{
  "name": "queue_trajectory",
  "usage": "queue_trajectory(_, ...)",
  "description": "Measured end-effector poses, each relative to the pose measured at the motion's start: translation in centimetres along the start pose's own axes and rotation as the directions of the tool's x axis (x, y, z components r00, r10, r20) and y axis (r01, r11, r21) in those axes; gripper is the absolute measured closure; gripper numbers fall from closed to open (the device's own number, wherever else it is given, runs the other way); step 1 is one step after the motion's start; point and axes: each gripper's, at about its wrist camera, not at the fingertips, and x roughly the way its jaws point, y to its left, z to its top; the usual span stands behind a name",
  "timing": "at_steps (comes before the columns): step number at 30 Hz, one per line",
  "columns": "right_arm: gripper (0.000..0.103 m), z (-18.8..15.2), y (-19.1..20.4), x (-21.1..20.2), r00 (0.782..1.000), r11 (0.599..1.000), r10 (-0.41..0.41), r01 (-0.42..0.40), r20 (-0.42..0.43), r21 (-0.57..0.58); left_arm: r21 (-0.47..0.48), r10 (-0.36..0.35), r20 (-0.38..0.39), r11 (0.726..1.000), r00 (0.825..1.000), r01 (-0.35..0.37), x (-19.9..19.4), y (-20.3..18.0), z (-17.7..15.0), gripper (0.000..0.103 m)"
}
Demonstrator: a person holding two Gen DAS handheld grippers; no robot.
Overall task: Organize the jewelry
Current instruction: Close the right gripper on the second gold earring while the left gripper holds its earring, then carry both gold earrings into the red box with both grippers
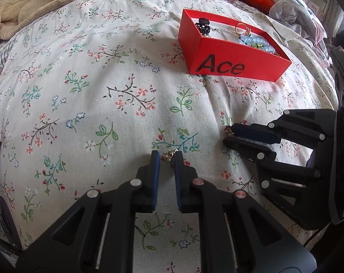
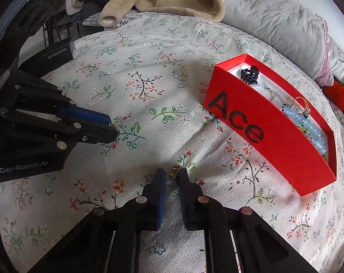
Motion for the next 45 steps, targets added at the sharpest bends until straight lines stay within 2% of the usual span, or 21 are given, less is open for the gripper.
queue_trajectory(6,0.096,0.0,-1.6,0.0,0.998,0.991,0.065,-0.063,-0.011,0.117,-0.006,0.002,0.0,1.0,1.0,-0.002,-0.1,0.1,-0.2,0.089)
queue_trajectory(13,0.097,0.1,-2.7,-1.1,0.995,0.979,0.1,-0.098,0.002,0.18,-0.024,0.002,0.0,1.0,1.0,-0.002,-0.4,0.1,-0.1,0.089)
queue_trajectory(22,0.097,0.3,-5.3,-3.8,0.997,0.957,0.079,-0.078,0.006,0.279,-0.056,-0.027,0.055,0.998,0.998,0.03,-1.8,-0.8,1.9,0.089)
queue_trajectory(27,0.096,0.5,-7.1,-6.0,0.997,0.944,0.056,-0.07,0.055,0.321,-0.089,-0.035,0.111,0.995,0.993,0.045,-2.8,-1.5,3.9,0.089)
queue_trajectory(33,0.096,1.1,-9.7,-7.9,0.994,0.918,0.015,-0.058,0.112,0.391,-0.146,-0.05,0.203,0.986,0.978,0.08,-3.9,-2.3,6.4,0.089)
queue_trajectory(40,0.096,1.2,-13.4,-8.1,0.989,0.874,-0.026,-0.047,0.143,0.483,-0.138,-0.025,0.3,0.988,0.954,0.07,-3.6,-3.8,8.4,0.089)
queue_trajectory(45,0.096,0.6,-15.6,-7.5,0.987,0.849,-0.041,-0.046,0.153,0.527,-0.12,-0.026,0.337,0.99,0.941,0.071,-2.2,-4.5,9.3,0.089)
